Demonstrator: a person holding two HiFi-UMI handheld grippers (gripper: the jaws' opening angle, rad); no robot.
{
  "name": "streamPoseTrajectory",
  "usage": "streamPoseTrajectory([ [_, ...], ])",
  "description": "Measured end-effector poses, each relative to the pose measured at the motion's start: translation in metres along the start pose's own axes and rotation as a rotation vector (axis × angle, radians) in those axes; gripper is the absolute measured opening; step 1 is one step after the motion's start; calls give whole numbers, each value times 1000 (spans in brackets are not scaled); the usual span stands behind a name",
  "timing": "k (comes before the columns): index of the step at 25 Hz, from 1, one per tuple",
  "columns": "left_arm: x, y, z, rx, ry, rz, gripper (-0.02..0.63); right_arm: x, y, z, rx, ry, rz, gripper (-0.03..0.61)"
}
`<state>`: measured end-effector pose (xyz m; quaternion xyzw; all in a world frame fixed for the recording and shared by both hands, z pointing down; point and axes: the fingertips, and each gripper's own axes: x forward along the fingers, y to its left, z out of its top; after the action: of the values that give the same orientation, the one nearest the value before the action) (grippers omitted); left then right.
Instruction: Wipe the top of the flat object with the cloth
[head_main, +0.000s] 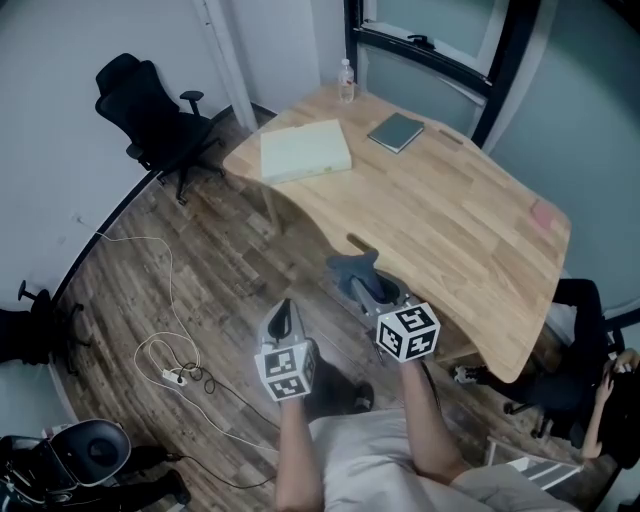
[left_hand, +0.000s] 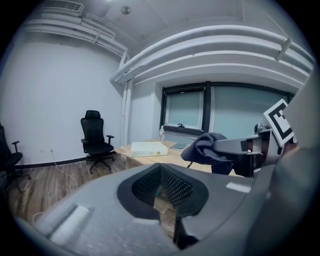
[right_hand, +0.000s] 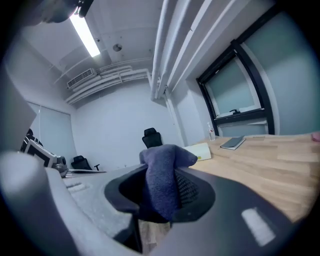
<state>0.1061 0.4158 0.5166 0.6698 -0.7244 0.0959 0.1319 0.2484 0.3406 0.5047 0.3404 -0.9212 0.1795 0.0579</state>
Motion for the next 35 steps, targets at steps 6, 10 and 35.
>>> streamPoseTrajectory([
  [6, 36, 26, 13, -23, -5, -1, 8, 32, -5, 11, 20, 5, -4, 132],
  [10, 70, 41, 17, -40, 7, -15, 8, 59, -19, 18, 38, 15, -21, 132],
  [35, 217, 173, 60, -113, 28, -133, 8, 210, -49, 53, -49, 85, -275, 132],
])
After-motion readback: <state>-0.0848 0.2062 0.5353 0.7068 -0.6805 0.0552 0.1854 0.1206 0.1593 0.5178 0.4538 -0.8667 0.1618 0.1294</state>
